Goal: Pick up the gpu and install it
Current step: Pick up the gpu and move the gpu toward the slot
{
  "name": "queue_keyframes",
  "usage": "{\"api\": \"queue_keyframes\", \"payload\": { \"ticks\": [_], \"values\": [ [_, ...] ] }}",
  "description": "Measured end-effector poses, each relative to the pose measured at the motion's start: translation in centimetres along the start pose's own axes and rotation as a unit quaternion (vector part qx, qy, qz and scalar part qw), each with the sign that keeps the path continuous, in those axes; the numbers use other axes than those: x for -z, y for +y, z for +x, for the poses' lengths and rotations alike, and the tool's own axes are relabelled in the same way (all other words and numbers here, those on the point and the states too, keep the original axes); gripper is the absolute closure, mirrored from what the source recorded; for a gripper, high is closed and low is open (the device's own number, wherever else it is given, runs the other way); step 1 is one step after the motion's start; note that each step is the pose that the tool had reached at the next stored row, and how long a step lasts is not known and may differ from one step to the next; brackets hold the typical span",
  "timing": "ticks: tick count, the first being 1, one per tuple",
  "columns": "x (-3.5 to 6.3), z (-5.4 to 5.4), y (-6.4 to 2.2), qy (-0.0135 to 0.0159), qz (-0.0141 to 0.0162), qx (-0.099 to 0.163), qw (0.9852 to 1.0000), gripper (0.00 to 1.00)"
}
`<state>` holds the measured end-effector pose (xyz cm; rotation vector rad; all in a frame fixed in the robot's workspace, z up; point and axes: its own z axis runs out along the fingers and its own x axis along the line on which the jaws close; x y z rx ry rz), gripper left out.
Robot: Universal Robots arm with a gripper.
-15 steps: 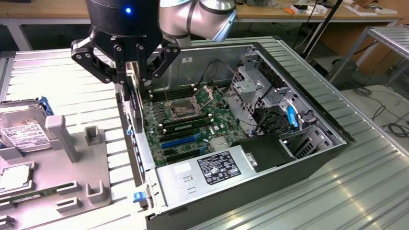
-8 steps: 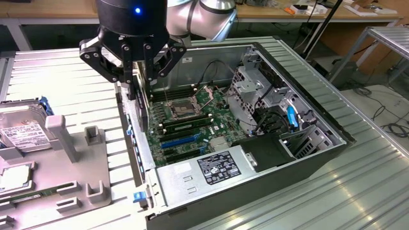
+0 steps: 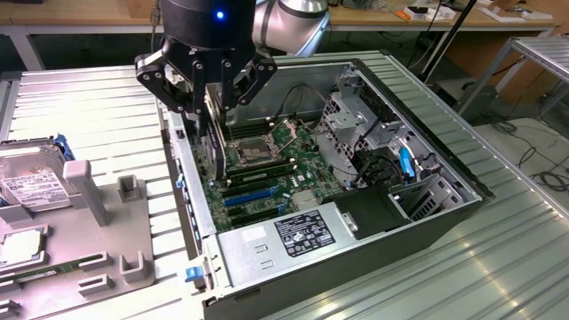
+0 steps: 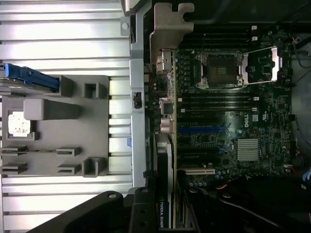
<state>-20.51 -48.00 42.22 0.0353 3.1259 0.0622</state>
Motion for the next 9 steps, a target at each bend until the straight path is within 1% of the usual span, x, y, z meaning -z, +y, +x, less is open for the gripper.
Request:
{"api": "queue_keyframes", "payload": {
  "ticks": [9],
  "values": [
    [-0.07, -1.5, 0.03, 0.0002, -0.0001, 0.005, 1.0000, 0.73]
  ]
}}
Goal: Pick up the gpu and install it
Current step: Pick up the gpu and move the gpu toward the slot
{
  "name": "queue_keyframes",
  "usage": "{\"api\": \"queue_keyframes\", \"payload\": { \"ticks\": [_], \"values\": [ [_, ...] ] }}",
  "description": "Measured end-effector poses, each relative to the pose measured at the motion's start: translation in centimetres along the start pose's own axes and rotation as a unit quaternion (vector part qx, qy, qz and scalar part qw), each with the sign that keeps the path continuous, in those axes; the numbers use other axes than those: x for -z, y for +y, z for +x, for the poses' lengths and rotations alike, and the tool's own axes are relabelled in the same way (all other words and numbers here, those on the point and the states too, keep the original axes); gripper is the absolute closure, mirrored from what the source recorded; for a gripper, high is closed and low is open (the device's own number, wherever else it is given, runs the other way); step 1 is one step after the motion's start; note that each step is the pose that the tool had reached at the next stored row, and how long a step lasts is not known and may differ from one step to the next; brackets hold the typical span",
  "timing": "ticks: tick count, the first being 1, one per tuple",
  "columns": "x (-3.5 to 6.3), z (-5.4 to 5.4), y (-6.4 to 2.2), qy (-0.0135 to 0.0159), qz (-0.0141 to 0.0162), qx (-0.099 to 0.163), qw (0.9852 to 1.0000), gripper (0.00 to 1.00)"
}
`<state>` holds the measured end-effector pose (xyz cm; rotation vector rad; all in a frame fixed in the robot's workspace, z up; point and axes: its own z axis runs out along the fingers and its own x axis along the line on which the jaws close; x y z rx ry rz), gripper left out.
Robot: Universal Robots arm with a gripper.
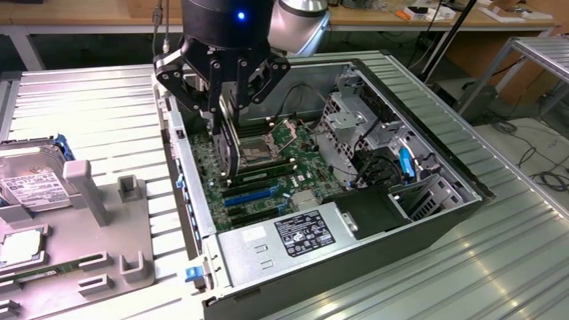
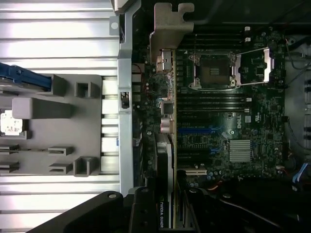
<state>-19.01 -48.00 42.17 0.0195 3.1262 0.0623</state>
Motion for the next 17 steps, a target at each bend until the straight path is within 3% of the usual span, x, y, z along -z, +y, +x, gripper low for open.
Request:
{"api": "queue_keyframes", "payload": {
  "ticks": [12, 17],
  "values": [
    [-0.05, -1.6, 0.02, 0.0002, -0.0001, 0.005, 1.0000, 0.73],
    [-0.08, -2.9, 0.03, 0.0003, -0.0001, 0.008, 1.0000, 0.73]
  ]
}}
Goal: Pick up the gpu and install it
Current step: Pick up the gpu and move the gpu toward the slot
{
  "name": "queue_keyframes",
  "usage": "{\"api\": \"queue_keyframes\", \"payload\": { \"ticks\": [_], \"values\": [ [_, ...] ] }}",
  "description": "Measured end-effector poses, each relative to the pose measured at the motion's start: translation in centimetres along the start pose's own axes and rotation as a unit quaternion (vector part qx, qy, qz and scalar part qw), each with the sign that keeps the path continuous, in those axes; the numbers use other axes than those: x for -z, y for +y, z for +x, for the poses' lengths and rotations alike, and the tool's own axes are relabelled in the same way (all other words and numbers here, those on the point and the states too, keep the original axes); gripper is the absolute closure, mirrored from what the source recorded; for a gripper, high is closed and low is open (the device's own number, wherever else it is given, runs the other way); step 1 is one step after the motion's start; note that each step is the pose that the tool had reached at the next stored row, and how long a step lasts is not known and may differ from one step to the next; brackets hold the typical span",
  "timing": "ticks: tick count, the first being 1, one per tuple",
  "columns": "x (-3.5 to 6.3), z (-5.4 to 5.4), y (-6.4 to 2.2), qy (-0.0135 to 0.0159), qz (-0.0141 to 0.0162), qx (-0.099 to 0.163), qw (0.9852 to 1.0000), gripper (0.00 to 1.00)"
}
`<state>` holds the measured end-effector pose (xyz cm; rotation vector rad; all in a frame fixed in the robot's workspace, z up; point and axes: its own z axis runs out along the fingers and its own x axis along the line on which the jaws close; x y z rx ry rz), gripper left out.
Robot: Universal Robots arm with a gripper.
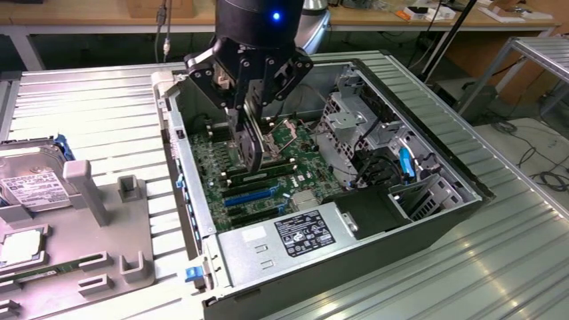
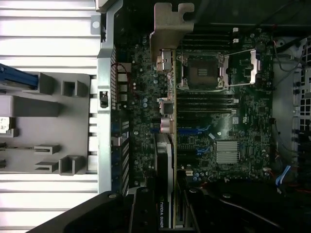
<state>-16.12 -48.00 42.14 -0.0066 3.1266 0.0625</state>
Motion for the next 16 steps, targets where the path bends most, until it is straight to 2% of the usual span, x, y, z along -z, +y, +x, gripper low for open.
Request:
{"api": "queue_keyframes", "payload": {
  "ticks": [6, 11, 16],
  "values": [
    [-0.03, -1.2, -0.01, 0.0001, -0.0001, 0.002, 1.0000, 0.73],
    [-0.06, -3.4, -0.02, 0.0003, -0.0001, 0.006, 1.0000, 0.73],
    [-0.08, -4.4, -0.02, 0.0003, -0.0001, 0.006, 1.0000, 0.73]
  ]
}}
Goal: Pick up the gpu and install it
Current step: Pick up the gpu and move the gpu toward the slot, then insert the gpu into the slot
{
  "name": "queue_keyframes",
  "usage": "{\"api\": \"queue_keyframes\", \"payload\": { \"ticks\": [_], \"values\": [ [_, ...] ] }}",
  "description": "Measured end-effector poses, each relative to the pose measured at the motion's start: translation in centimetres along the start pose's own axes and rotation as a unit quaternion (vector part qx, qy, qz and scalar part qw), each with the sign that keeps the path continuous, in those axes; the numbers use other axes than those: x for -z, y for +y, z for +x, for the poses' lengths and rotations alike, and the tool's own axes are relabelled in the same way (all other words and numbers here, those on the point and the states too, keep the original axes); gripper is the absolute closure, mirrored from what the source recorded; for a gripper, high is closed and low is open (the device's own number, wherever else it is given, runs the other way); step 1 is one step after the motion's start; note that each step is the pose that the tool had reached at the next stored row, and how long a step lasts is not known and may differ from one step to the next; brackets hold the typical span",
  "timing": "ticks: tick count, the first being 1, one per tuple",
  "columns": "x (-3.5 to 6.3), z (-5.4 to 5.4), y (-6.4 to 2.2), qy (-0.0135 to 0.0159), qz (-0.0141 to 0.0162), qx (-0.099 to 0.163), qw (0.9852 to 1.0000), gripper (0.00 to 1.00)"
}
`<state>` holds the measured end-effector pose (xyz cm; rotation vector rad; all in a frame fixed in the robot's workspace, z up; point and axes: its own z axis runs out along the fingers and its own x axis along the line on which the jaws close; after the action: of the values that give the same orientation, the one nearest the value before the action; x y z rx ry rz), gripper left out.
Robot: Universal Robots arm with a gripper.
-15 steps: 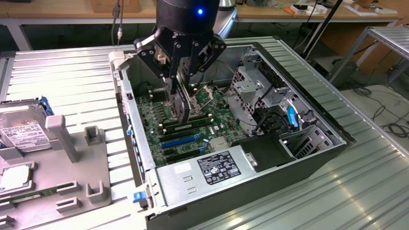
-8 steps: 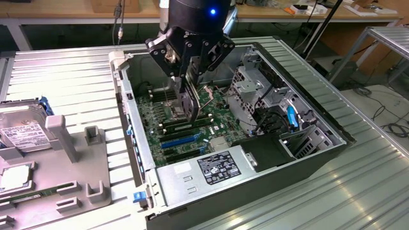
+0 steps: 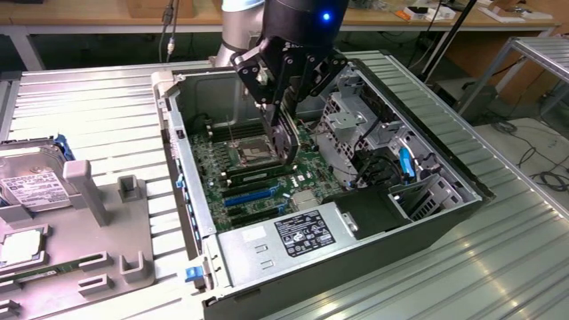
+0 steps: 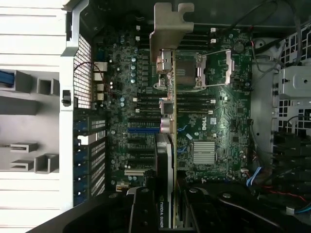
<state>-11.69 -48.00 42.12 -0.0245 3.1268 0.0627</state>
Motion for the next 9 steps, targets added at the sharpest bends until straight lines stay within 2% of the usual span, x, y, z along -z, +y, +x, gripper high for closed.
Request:
{"api": "queue_keyframes", "payload": {
  "ticks": [9],
  "values": [
    [0.00, -0.13, 0.00, 0.0000, 0.0000, 0.000, 1.0000, 0.73]
  ]
}}
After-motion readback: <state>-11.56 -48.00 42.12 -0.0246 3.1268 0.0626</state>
